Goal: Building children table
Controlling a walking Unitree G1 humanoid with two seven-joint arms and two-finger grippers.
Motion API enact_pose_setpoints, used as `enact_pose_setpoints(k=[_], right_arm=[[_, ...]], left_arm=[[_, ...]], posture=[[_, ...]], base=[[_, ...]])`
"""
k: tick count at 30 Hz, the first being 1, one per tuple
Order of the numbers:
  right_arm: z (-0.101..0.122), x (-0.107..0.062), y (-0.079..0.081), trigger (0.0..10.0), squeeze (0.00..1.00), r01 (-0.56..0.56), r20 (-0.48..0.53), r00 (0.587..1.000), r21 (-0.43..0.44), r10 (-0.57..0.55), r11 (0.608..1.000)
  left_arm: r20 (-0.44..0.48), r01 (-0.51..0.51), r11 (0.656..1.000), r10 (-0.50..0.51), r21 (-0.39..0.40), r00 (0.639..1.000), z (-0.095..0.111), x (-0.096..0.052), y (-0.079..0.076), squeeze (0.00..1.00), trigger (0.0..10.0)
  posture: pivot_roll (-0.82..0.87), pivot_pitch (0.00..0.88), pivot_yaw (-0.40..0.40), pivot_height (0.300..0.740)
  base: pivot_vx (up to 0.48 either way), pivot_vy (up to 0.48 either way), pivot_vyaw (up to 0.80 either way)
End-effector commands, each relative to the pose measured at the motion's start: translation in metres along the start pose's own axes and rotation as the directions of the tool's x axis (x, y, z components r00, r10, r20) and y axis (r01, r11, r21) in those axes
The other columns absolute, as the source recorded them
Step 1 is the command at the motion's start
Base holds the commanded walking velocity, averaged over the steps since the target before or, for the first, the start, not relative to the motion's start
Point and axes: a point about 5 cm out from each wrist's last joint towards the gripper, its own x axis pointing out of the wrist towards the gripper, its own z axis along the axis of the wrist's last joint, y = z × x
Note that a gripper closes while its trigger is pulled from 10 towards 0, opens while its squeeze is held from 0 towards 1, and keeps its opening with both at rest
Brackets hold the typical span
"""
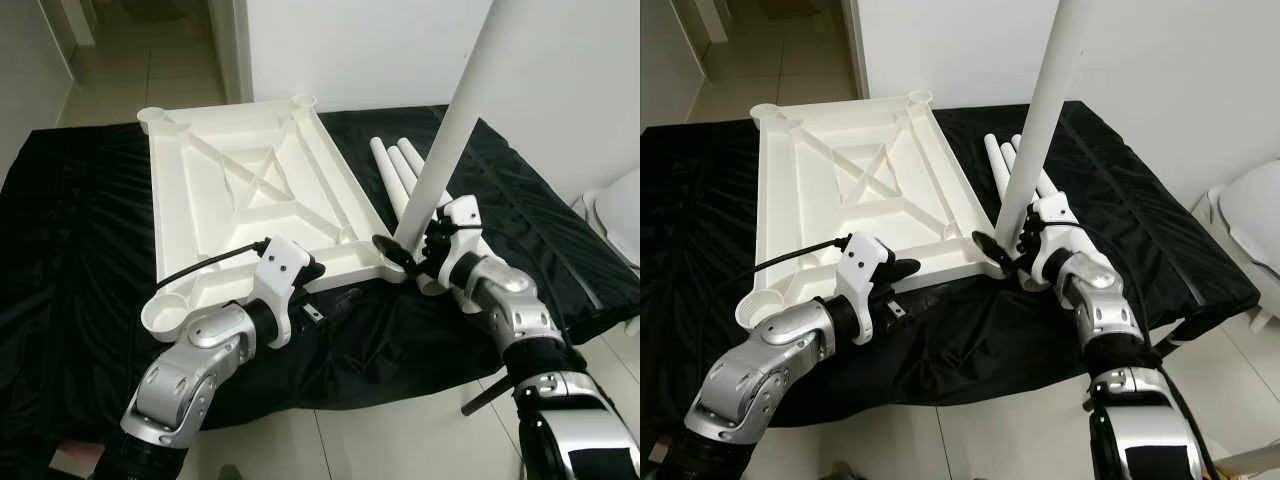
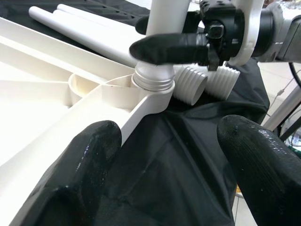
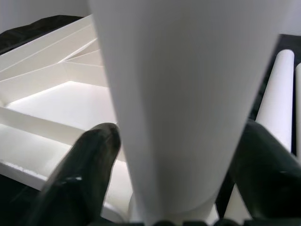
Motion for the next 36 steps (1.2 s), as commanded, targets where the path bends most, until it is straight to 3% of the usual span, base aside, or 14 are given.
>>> enact_pose_setpoints(k=[1, 14, 15, 16, 17, 20, 25, 26, 32, 36], right_arm=[[-0.003, 0.000, -0.001, 0.0, 0.00, -0.012, -0.002, 1.000, 0.018, 0.012, 1.000], [-0.019, -0.003, 0.009, 0.0, 0.00, -0.074, -0.012, 0.997, 0.124, 0.076, 0.989], [-0.021, -0.002, 0.010, 4.7, 0.00, -0.060, -0.015, 0.998, 0.128, 0.062, 0.990], [-0.021, -0.002, 0.010, 4.7, 0.00, -0.060, -0.015, 0.998, 0.128, 0.062, 0.990], [-0.023, -0.001, 0.012, 10.0, 0.00, -0.032, -0.018, 0.999, 0.135, 0.035, 0.990], [-0.023, 0.000, 0.013, 10.0, 0.00, -0.021, -0.018, 1.000, 0.139, 0.023, 0.990], [-0.023, 0.002, 0.008, 10.0, 0.00, 0.099, -0.024, 0.995, 0.136, -0.097, 0.986], [-0.024, 0.004, 0.007, 10.0, 0.00, 0.189, -0.043, 0.982, 0.129, -0.185, 0.974], [-0.023, 0.008, 0.011, 10.0, 0.00, 0.275, -0.056, 0.961, 0.121, -0.271, 0.954], [-0.022, 0.012, 0.018, 10.0, 0.00, 0.390, -0.040, 0.920, 0.168, -0.389, 0.906]], left_arm=[[-0.007, 0.003, 1.000, -0.003, -0.005, 1.000, 0.000, 0.000, 0.001, 0.00, 10.0], [-0.006, 0.002, 1.000, -0.002, -0.011, 1.000, 0.000, 0.000, 0.000, 0.00, 10.0], [-0.006, 0.003, 1.000, -0.003, -0.011, 1.000, 0.000, 0.001, 0.000, 0.00, 10.0], [-0.006, 0.003, 1.000, -0.003, -0.011, 1.000, 0.000, 0.001, 0.000, 0.00, 10.0], [-0.005, 0.004, 1.000, -0.004, -0.009, 1.000, 0.000, 0.001, 0.000, 0.00, 10.0], [-0.005, 0.004, 1.000, -0.004, -0.008, 1.000, 0.000, 0.001, 0.001, 0.00, 10.0], [-0.005, 0.007, 1.000, -0.007, -0.006, 1.000, 0.001, 0.002, 0.001, 0.00, 10.0], [-0.007, 0.009, 1.000, -0.010, -0.007, 1.000, 0.000, 0.002, 0.001, 0.00, 10.0], [-0.009, 0.016, 1.000, -0.016, -0.012, 1.000, -0.001, 0.002, 0.000, 0.00, 10.0], [-0.006, 0.025, 1.000, -0.025, -0.014, 1.000, -0.001, 0.003, -0.002, 0.00, 10.0]], posture=[[-0.02, 0.042, -0.012, 0.740], [-0.02, 0.047, -0.013, 0.740], [-0.03, 0.046, -0.012, 0.740], [-0.03, 0.046, -0.012, 0.740], [-0.03, 0.045, -0.011, 0.740], [-0.03, 0.044, -0.011, 0.740], [-0.03, 0.044, -0.009, 0.740], [-0.04, 0.046, -0.006, 0.740], [-0.04, 0.050, -0.003, 0.740], [-0.05, 0.048, -0.004, 0.740]], base=[[0.000, 0.000, 0.00], [0.000, 0.000, 0.00], [0.000, 0.000, 0.00], [0.000, 0.000, 0.00], [0.000, 0.000, 0.00], [0.000, 0.000, 0.00], [0.000, 0.000, 0.00], [0.000, 0.000, 0.00], [0.000, 0.000, 0.00], [0.000, 0.000, 0.00]])
